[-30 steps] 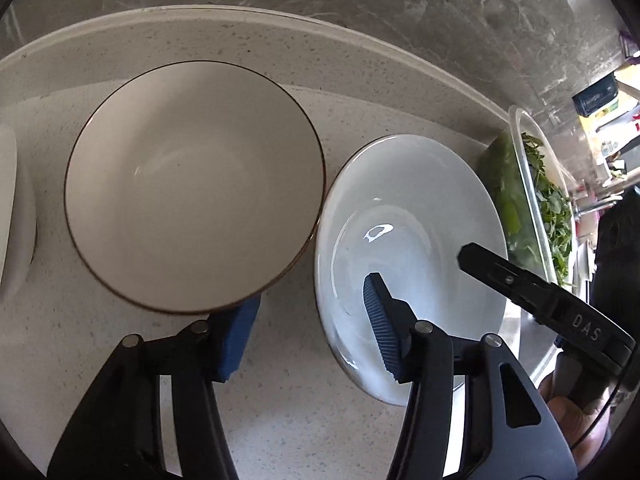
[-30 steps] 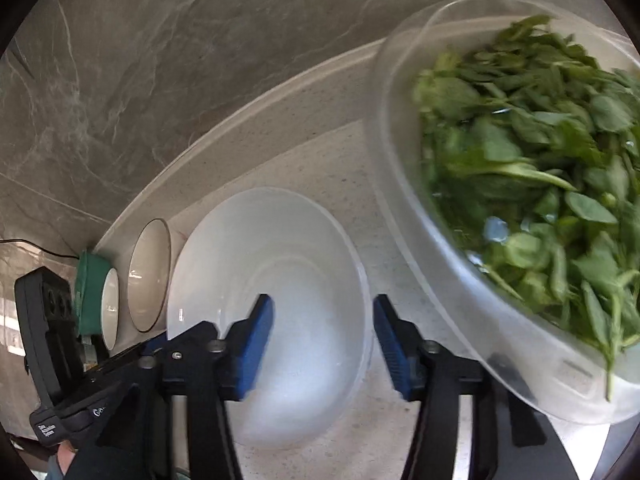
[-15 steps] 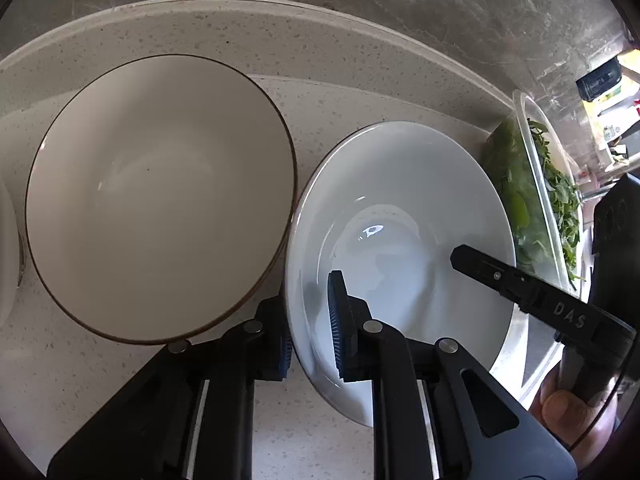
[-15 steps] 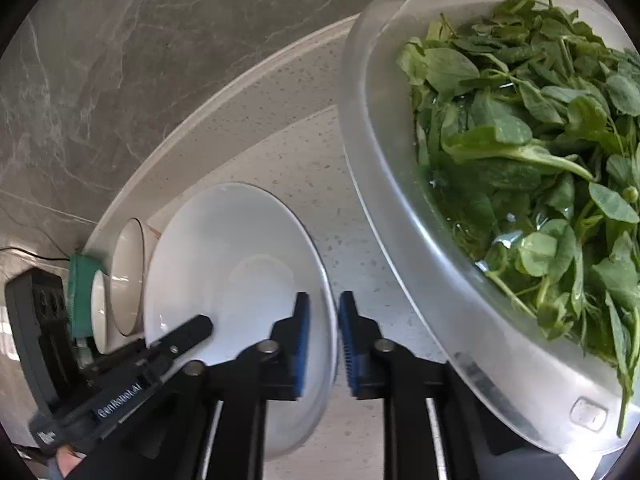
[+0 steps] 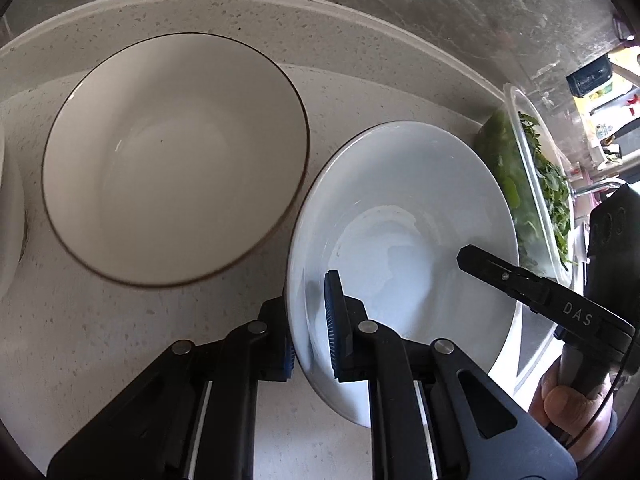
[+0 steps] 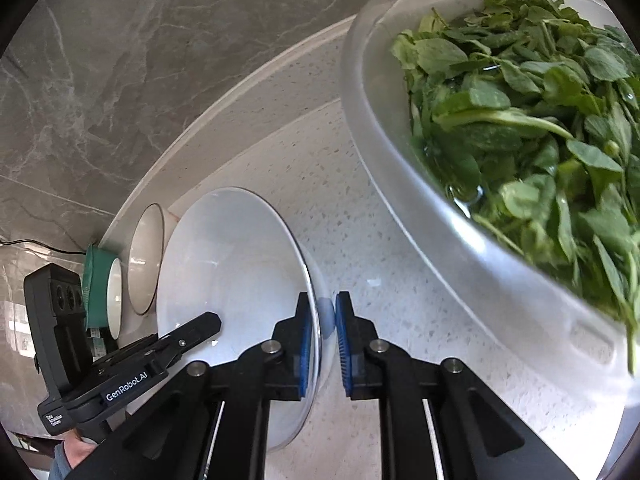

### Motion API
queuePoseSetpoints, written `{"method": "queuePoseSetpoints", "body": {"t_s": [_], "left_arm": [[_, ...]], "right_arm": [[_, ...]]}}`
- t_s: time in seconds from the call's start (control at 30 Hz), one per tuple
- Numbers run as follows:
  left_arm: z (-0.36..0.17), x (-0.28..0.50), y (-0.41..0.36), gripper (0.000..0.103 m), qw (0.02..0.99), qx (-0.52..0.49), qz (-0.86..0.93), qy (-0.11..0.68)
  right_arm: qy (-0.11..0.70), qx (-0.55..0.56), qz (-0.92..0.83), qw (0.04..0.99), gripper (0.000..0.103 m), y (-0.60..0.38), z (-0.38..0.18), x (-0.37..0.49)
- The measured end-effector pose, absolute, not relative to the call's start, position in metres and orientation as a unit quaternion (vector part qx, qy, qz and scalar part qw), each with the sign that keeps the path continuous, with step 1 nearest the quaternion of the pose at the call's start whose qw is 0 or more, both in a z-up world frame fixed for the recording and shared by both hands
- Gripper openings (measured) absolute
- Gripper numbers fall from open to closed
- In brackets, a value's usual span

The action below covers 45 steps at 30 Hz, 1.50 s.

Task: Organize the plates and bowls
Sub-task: 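Lift the large white bowl with both grippers and lower it beside the plate stack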

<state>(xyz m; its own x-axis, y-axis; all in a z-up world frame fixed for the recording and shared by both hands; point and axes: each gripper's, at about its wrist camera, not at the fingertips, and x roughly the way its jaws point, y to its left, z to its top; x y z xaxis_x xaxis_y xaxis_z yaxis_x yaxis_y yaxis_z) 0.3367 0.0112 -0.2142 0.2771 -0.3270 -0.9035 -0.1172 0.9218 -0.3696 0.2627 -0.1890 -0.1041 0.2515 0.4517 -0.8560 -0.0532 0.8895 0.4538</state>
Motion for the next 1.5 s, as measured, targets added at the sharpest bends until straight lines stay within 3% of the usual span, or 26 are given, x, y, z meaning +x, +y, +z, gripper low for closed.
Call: {"method": "queuePoseSetpoints", "body": {"t_s": [0.53,0.97,1.5], "left_arm": [[-0.161,0.256,-0.037,0.01,0.774,-0.162,-0.1,0.604],[-0.185,0.179,-0.091,0.01,0.752,-0.137,-0.092,0.638],[-0.211,0.187,-0.112,0.01,0.75,-0.147,-0.067,0.641]], "right_arm": [[0.591,0.172,0.18,0.767,0.016,-0.233,-0.067,0.184],[0.633,0.194,0.179,0.728,0.016,-0.281,-0.106,0.131],[0.636,0.196,0.202,0.718,0.016,-0.298,-0.123,0.13]]}}
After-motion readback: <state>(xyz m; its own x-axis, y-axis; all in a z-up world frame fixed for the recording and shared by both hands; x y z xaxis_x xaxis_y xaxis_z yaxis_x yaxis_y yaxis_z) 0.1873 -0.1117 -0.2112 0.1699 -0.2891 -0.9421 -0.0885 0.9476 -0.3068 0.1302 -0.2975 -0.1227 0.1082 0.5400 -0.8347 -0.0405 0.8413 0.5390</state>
